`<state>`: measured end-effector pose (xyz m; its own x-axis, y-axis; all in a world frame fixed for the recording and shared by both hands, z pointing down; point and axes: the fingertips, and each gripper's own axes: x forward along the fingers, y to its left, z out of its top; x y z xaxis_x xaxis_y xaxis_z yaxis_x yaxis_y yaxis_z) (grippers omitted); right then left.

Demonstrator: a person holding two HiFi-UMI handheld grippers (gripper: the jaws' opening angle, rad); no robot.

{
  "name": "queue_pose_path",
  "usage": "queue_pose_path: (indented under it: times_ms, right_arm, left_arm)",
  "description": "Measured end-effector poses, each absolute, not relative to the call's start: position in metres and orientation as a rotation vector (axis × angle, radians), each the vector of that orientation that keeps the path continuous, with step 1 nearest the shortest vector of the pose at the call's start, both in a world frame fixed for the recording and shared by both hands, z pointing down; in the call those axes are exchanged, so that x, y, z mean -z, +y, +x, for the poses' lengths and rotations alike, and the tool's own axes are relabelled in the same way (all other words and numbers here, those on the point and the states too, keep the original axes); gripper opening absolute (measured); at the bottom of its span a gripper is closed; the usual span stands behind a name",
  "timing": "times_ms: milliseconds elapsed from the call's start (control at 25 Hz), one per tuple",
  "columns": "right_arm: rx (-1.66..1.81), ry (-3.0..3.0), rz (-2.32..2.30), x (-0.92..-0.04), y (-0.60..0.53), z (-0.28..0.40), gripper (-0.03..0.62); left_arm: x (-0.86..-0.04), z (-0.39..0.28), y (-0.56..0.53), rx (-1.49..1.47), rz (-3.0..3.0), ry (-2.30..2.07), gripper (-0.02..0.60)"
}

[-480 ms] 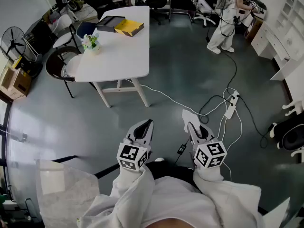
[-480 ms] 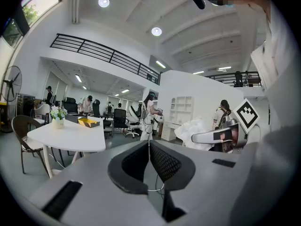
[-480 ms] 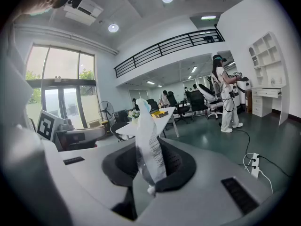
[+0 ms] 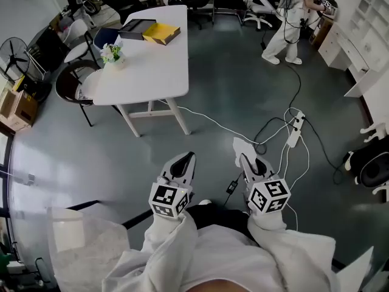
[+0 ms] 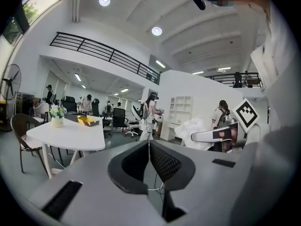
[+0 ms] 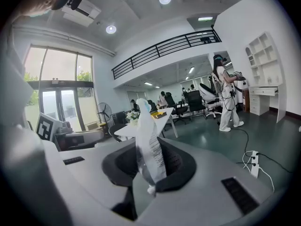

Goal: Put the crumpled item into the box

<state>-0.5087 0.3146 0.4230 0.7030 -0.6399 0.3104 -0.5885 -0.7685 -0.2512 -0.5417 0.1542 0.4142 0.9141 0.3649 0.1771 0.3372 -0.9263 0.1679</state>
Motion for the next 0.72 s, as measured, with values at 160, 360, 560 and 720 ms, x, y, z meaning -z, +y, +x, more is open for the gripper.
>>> queue_pose_path:
  times_ms: [160, 360, 560, 720]
  right_arm:
    - [0.570, 1.001, -2.786, -0.420, 0.306, -0.510, 0.069]
    - [0.566, 0.967, -2.794, -0.421, 0.306, -0.513, 0.069]
    - [0.577, 0.943, -2.802, -0.417, 0.308, -0.510, 0.069]
    - [0.592, 0.960, -2.797, -0.418, 0.309, -0.507, 0.069]
  left_arm:
    - [-0.414, -0.543, 0.151, -0.316, 2.942, 0.579, 0.022]
    - [-0.419, -0.547, 0.148, -0.343, 2.941, 0.614, 0.023]
    - [-0.417, -0.544, 0.140, -0.347, 2.934, 0.609, 0.023]
    - [-0.417, -0.541, 0.144, -0.343, 2.925, 0.601, 0.023]
